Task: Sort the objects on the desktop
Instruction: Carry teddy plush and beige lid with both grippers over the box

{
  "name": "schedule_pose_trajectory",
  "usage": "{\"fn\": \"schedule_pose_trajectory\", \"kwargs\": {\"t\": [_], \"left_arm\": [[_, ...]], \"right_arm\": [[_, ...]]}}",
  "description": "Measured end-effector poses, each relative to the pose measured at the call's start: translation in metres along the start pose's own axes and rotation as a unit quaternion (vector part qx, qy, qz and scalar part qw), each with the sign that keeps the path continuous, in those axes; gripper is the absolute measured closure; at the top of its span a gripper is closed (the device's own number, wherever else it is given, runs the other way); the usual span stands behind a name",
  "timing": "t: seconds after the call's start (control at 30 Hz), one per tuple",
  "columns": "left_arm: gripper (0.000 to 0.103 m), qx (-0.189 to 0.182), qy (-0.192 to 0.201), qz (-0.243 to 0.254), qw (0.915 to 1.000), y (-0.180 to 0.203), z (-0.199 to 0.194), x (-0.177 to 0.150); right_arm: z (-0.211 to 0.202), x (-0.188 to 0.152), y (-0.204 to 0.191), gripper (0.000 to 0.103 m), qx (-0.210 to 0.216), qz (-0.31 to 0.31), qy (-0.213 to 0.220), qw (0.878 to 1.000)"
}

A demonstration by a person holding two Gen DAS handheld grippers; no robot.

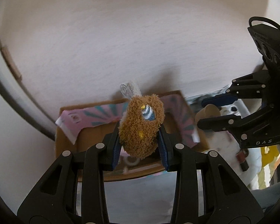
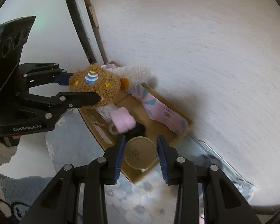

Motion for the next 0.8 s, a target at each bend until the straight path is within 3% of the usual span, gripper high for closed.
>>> {"fn": "schedule_pose_trajectory", "kwargs": {"t": [0.33, 0.8], "left_arm": [[0.071, 0.004, -0.034, -0.031, 0.9989, -0.053, 0.033, -0.019], [0.071, 0.004, -0.070, -0.037, 0.9968, -0.068, 0.067, -0.034]], "right_arm": [[0.050, 0.020, -0.012, 0.071, 0.018, 0.008, -0.031, 0.999], [0.086, 0.017, -0.014, 0.071, 0.037, 0.030, -0.068, 0.997]]}}
Point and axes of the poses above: each gripper's, at about its wrist camera, not at the fingertips, and z roughly the way its jaws point, y to its right, x to its top, the point moved 7 cm from there along z, roughly the way its jaws point, and after that the axes turned 12 degrees about -z, right-handed, at the moved point
